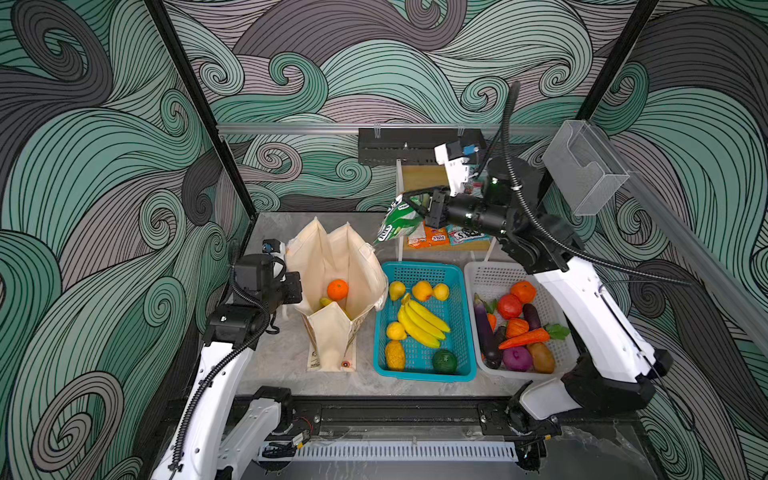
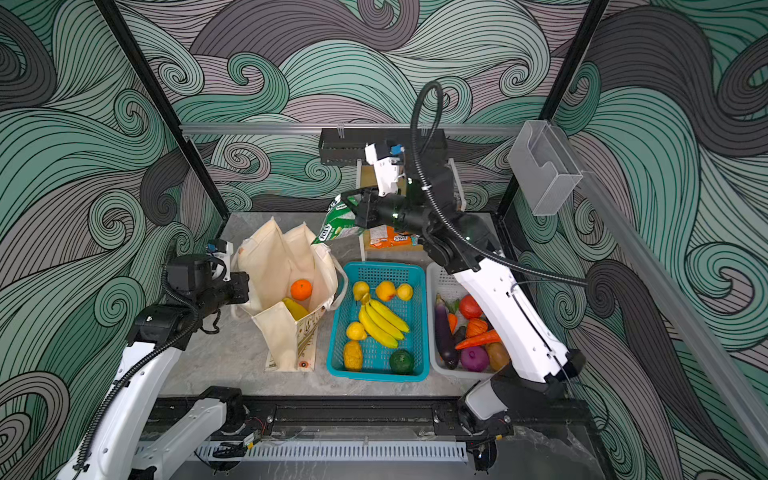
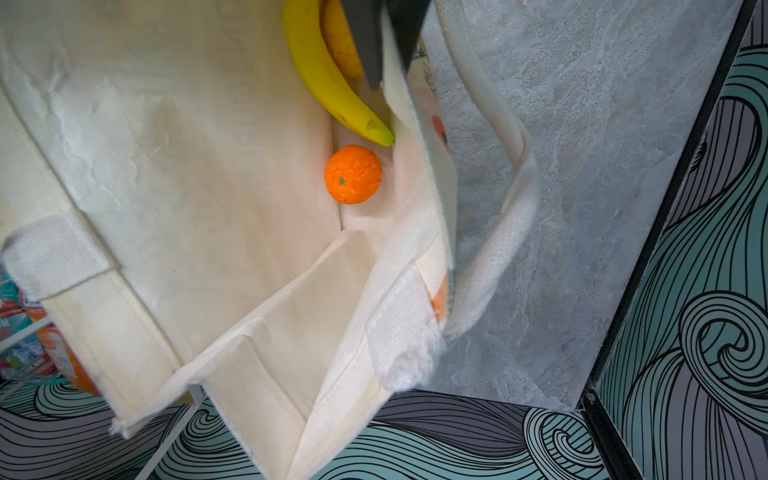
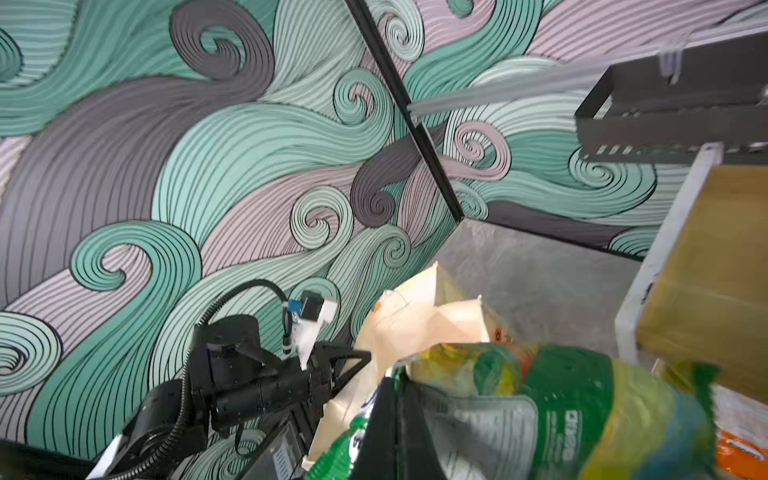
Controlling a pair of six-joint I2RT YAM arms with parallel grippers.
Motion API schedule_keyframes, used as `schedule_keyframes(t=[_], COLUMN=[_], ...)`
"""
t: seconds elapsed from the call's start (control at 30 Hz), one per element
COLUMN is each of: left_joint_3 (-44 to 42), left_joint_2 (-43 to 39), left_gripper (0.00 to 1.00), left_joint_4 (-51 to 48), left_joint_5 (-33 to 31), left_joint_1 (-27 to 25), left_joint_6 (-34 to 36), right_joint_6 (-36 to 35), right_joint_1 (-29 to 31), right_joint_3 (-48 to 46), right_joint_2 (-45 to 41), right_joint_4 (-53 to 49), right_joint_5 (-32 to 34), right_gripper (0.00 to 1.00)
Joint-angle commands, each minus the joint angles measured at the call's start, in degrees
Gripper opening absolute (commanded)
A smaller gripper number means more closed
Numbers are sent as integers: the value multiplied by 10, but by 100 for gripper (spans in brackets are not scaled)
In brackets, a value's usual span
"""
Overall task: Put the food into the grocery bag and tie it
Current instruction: 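Pull the candy bag off the shelf and carry it over the tote bag, then lower the candy bag into the tote and open the right gripper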
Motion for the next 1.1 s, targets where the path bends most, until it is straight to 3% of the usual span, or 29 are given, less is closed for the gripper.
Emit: schedule_keyframes(t=[0.0,0.3,0.73,0.87,1.07], left_joint_3=[-4,-4,-5,-5,-5], left_joint_2=[-9,-12,-11,-12,-7], left_gripper=[0,0,0,0,0], left_joint_4=[4,4,7,8,7], left_joint_5=[15,19,33,31,35], left_joint_1=[7,7,7,7,7], left_joint_6=[3,3,1,1,1], right_joint_6=[-13,1,17,19,-24], right_joint_1=[20,87,107,110,129], right_joint_3=[1,28,57,62,171], right_joint_2=[14,102,220,260,346], right_joint_4=[10,17,34,59,-21], right_joint_5=[11,-12,-14,1,72], right_gripper=[0,0,0,0,0])
